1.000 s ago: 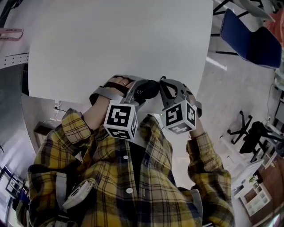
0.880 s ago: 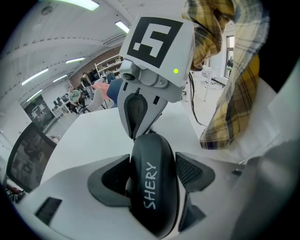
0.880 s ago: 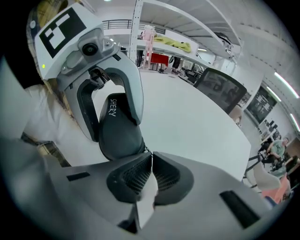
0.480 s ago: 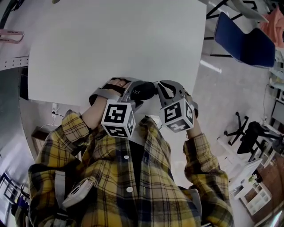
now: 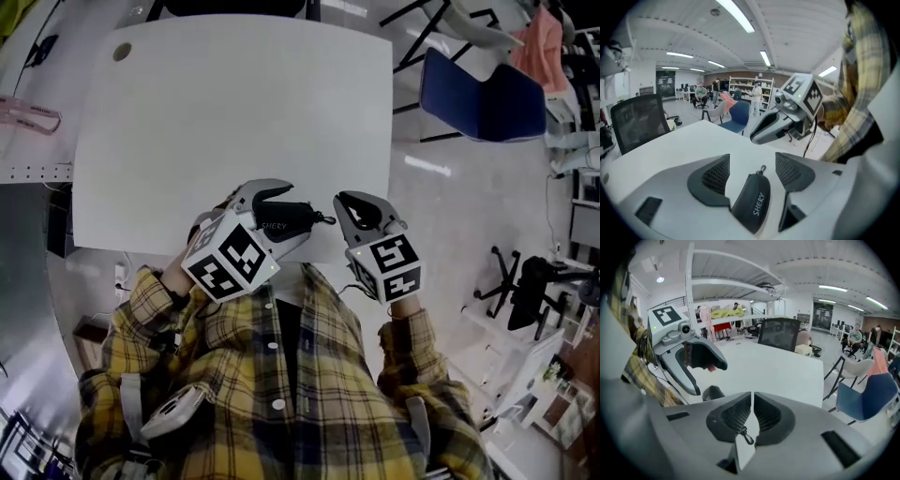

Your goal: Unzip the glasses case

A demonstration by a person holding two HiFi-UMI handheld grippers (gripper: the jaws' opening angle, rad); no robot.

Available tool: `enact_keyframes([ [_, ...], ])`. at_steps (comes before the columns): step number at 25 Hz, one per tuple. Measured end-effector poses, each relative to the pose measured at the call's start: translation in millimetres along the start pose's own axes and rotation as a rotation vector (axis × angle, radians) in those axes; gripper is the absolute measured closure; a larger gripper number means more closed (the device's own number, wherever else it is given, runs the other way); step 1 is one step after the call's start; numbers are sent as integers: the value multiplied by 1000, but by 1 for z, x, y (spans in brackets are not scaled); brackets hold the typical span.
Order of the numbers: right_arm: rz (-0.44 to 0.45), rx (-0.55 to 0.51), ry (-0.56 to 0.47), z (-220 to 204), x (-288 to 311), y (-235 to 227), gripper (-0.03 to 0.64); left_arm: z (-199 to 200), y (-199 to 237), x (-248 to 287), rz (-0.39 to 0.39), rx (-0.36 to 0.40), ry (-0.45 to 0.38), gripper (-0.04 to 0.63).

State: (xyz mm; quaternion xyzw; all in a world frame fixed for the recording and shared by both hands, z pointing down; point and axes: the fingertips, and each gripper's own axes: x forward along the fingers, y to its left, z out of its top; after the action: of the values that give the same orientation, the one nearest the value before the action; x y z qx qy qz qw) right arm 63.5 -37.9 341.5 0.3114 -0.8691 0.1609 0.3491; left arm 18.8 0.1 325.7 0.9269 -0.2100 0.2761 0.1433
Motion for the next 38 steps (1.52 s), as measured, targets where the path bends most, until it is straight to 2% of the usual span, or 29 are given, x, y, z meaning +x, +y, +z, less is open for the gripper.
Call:
enact_keyframes([
  [4,0,74,-181,79,-47,7,607,83,7,-59,67,-106,-211,332],
  [8,-9,80,-369,155,-82,14,607,144,20,-109,149,-173,-414,383],
  [13,7,72,-530,212,-115,35,607,176,27,-152,264,-223,-541,503],
  [19,33,38,-569,225,-120,55,609,183,27,-168,321,-261,-587,583],
  [38,44,44,-565,227,-113,51,618,175,35,-164,351,-256,-547,588],
])
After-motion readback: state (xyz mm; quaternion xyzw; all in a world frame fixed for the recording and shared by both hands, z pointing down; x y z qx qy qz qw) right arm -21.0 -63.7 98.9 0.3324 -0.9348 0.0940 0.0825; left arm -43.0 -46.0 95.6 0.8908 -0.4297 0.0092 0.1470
